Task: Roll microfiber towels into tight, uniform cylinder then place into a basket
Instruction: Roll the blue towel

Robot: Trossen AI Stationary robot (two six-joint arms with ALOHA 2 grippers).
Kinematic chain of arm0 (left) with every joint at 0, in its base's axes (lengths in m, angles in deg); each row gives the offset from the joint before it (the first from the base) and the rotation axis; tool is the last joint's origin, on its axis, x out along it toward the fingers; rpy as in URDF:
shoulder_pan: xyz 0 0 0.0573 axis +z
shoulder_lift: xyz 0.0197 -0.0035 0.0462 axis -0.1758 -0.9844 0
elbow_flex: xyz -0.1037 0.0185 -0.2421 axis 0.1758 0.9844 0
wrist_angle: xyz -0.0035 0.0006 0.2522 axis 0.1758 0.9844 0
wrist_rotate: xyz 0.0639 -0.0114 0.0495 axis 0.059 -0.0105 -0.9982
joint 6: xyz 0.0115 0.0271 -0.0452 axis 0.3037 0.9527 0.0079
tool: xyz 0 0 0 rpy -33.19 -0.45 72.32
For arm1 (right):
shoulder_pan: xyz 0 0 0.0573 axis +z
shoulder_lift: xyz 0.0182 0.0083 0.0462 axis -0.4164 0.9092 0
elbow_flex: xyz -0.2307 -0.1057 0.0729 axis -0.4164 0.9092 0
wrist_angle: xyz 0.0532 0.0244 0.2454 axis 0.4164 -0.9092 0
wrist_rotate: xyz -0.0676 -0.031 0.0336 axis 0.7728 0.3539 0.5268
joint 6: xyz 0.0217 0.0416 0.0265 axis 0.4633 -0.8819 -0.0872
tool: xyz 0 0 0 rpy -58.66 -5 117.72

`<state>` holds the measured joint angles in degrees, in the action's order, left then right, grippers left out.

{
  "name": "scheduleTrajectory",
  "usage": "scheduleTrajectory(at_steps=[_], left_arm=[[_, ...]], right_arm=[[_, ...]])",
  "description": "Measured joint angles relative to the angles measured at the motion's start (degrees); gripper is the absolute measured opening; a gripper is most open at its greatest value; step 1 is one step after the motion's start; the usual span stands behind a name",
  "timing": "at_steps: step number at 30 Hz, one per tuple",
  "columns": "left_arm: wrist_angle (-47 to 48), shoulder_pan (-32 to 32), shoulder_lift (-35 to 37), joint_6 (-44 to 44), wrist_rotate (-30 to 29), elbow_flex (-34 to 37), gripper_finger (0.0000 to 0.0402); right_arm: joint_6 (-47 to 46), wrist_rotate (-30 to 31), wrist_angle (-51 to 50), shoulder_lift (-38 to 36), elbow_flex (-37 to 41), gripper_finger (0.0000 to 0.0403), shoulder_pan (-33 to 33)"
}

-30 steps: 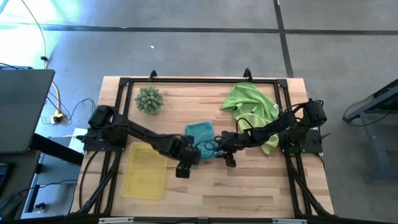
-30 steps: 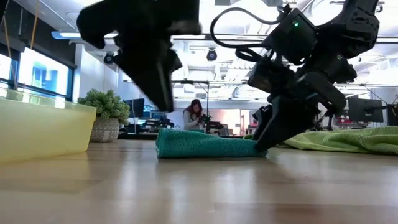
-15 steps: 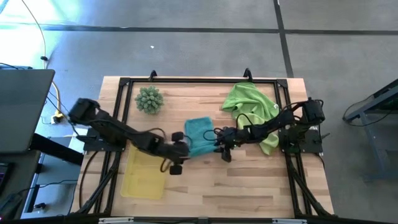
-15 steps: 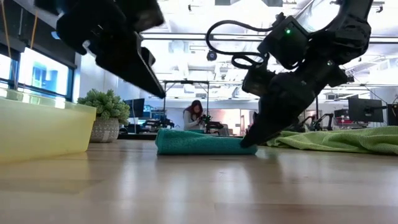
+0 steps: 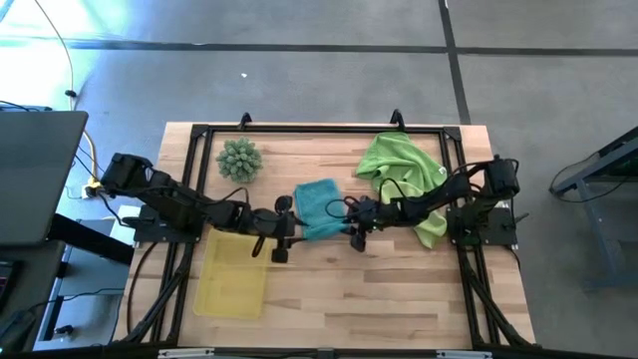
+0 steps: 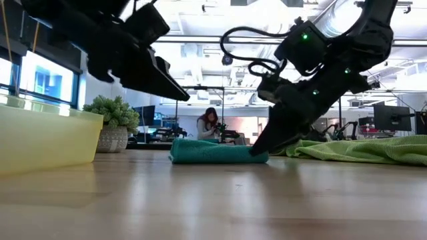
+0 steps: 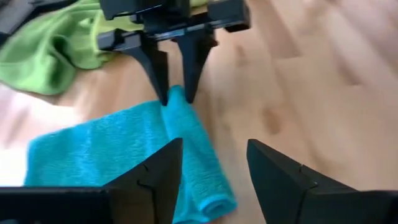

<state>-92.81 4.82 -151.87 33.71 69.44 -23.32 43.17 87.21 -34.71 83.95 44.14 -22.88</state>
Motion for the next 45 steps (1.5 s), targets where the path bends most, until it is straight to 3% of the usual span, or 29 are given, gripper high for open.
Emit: scheduleTrajectory(at_steps=[6, 12, 24, 37, 45], left_arm=[[1.7, 2.8, -1.2, 8.0, -1.2, 0.0, 0.0187], [1.2, 5.0, -4.1, 8.3, -1.2, 0.0, 0.0182], [-10.0, 10.8, -14.0, 8.2, -1.2, 0.0, 0.0179], [-10.3, 13.7, -20.0, 3.9, 1.2, -2.5, 0.0172], [-3.1, 15.5, -20.5, -6.7, 3.0, -4.9, 0.0124]], right_arm=[[-3.5, 2.4, 0.0, 0.0, 0.0, 0.0149, -3.9], [-3.1, 2.7, 0.1, -0.1, 0.0, 0.0149, -7.0], [-2.0, 1.4, 0.0, -0.1, 0.0, 0.0149, -8.1], [-1.9, 0.6, -0.1, -0.2, -0.1, 0.0149, -8.1], [-0.8, -2.6, -0.7, -0.2, -0.1, 0.0149, -8.1]])
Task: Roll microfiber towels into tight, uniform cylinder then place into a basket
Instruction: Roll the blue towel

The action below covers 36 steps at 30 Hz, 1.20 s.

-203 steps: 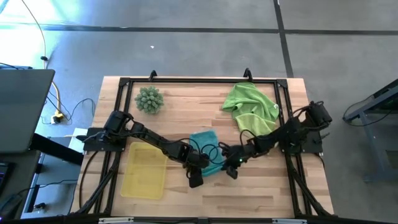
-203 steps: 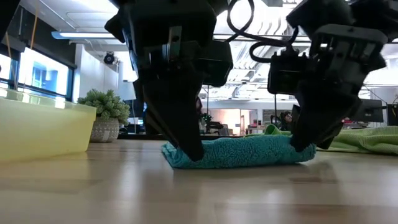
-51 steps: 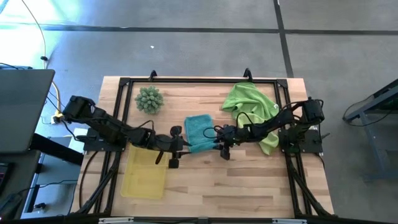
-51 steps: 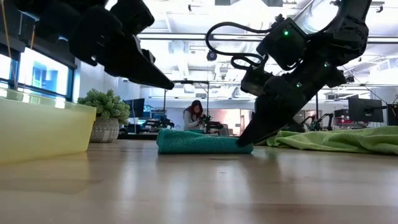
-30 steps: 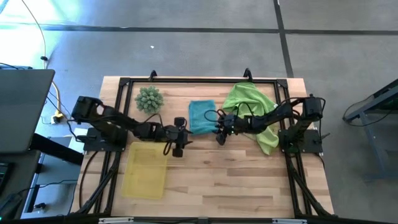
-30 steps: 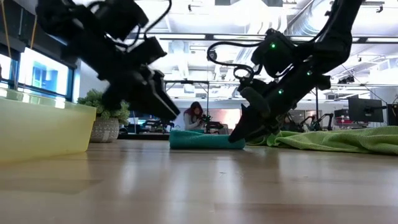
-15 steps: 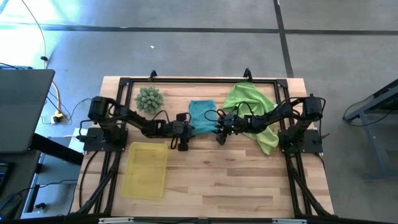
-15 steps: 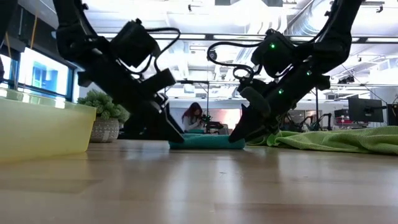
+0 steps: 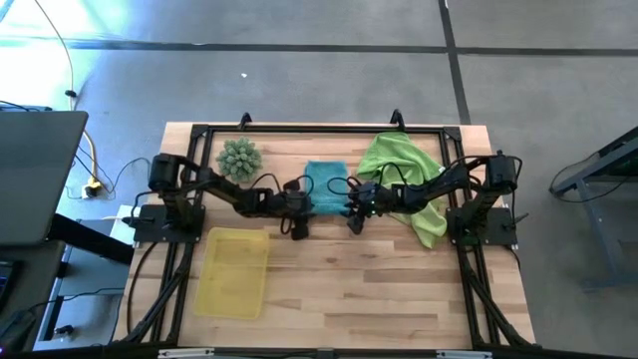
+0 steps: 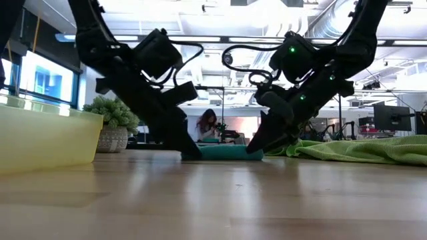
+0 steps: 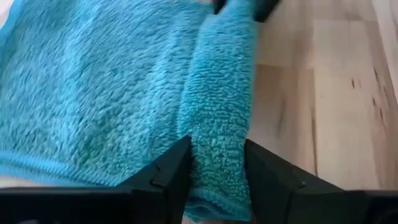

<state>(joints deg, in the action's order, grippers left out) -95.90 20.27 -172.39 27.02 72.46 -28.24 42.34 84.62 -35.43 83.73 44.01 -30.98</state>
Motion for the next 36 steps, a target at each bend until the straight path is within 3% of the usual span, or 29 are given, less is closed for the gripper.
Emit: scheduleTrajectory(at_steps=[5, 10, 13, 16, 26, 32, 36], left_arm=[[0.7, 0.9, 0.1, -8.9, 5.5, 0.0, 0.0072], [1.0, 2.0, 0.1, -19.2, 15.9, 0.0, 0.0023], [1.2, 3.1, 0.0, -25.5, 23.4, 0.1, 0.0009], [1.7, 4.3, 0.0, -27.1, 27.2, 0.1, 0.0006], [2.8, 5.6, 0.1, -29.1, 28.5, 0.0, 0.0013], [2.6, 5.6, 0.1, -29.6, 28.4, 0.0, 0.0014], [2.5, 5.6, 0.1, -29.9, 28.4, 0.0, 0.0014]], right_arm=[[1.9, -1.2, -0.2, 0.0, 0.0, 0.0149, 0.0], [5.6, -3.1, -0.3, 0.0, 0.0, 0.0149, 0.0], [9.8, -5.6, -0.4, 0.0, 0.0, 0.0149, 0.0], [15.5, -8.2, -1.3, -0.8, 0.0, 0.0149, 0.0], [33.8, -7.9, -8.4, -12.3, 0.0, 0.0149, 3.0], [42.9, 3.6, -7.1, -9.2, 0.0, 0.0149, 7.7], [43.2, 3.3, -4.5, -5.7, 0.0, 0.0152, 8.3]])
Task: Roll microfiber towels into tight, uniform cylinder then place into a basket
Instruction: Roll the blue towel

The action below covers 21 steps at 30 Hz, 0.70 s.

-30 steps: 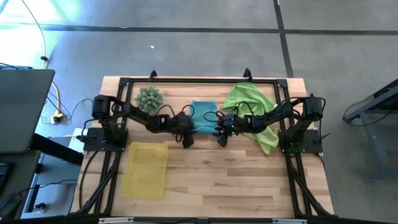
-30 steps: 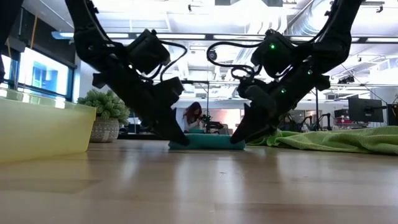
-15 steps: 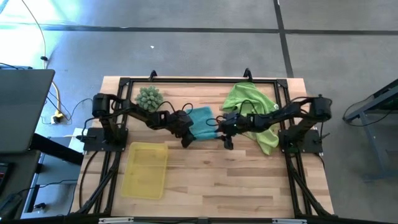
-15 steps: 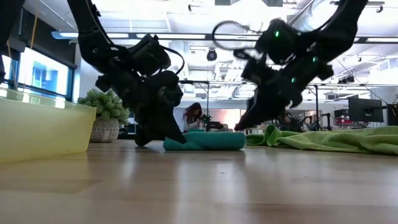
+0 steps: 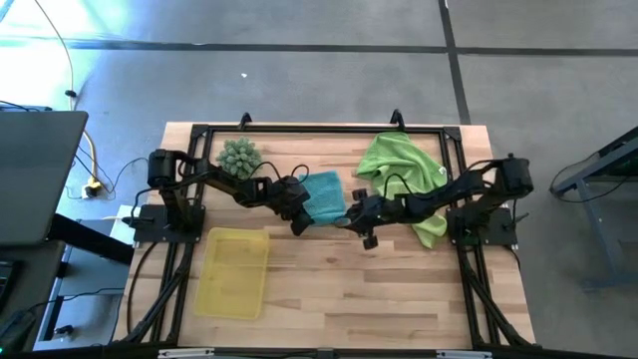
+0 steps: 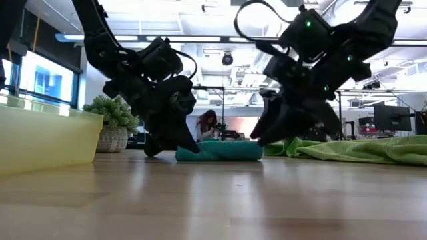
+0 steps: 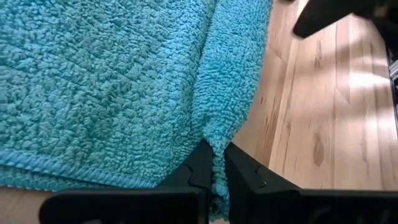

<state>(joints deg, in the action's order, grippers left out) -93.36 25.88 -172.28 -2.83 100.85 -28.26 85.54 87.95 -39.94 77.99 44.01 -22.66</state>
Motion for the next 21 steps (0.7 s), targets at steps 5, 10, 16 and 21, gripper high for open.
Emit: scheduleTrajectory(at_steps=[5, 10, 16, 21], left_arm=[[0.0, 0.0, 0.0, -0.2, -0.1, 0.0, 0.0014], [0.0, -0.1, 0.0, -0.2, -0.1, 0.0, 0.0014], [0.1, -0.1, 0.0, -0.3, 0.1, -0.2, 0.0014], [1.2, -0.1, -0.1, -0.4, 0.4, -1.0, 0.0014]], right_arm=[[3.5, 3.6, 2.9, 3.2, 0.0, 0.0158, 0.0], [3.7, 5.1, 4.9, 6.0, 0.0, 0.0158, -0.5], [3.4, 6.0, 9.9, 8.8, 0.0, 0.0158, -1.7], [1.3, 5.8, 11.2, 10.0, -0.1, 0.0150, -2.6]])
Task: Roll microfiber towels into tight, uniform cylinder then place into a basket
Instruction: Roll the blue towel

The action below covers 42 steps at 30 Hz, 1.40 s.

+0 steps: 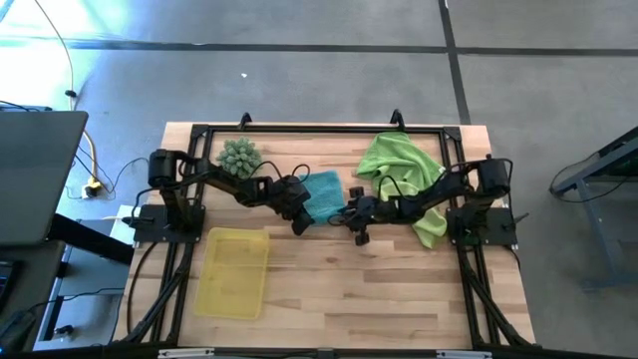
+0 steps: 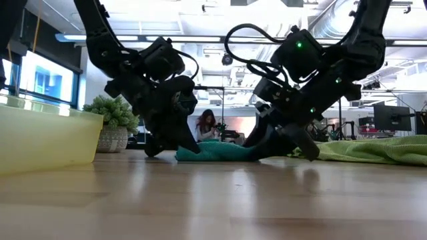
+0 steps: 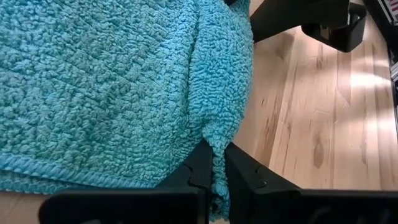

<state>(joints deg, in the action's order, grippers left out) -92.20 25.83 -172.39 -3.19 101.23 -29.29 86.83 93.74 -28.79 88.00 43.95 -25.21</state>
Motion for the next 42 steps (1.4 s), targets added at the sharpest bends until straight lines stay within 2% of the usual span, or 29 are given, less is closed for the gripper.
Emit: scheduleTrajectory(at_steps=[6, 12, 17, 22, 28, 33, 39, 42], left_arm=[[1.3, 0.0, 0.7, 0.8, 0.2, -0.8, 0.0027], [6.4, -0.1, 4.6, 4.9, -0.5, -0.6, 0.0075], [12.3, -0.1, 8.7, 12.4, -2.4, -0.6, 0.0114], [17.8, -1.7, 13.2, 22.2, -9.1, -0.6, 0.0132], [18.5, -6.9, 18.5, 34.8, -18.1, -0.7, 0.0135], [16.9, -11.7, 18.3, 41.2, -25.0, -0.8, 0.0136], [12.7, -13.8, 12.6, 42.8, -35.7, -0.9, 0.0142], [11.2, -13.4, 10.3, 42.7, -34.5, -0.8, 0.0149]], right_arm=[[-6.8, -1.5, -0.4, 1.6, -0.2, 0.0094, -1.1], [-12.3, -4.5, -1.3, 2.4, -0.2, 0.0012, -2.2], [-20.4, -9.6, -1.4, 2.4, -0.2, 0.0009, -3.4], [-32.5, -18.4, -1.2, 2.5, -0.2, 0.0003, -5.8], [-47.1, -28.3, -1.2, 2.6, 0.0, 0.0003, -9.1], [-51.0, -29.8, -0.8, 2.4, -0.2, 0.0003, -10.5], [-51.8, -30.3, -4.4, 2.6, -2.7, 0.0003, -10.7], [-50.9, -30.7, -8.4, 2.7, -4.9, 0.0003, -10.7]])
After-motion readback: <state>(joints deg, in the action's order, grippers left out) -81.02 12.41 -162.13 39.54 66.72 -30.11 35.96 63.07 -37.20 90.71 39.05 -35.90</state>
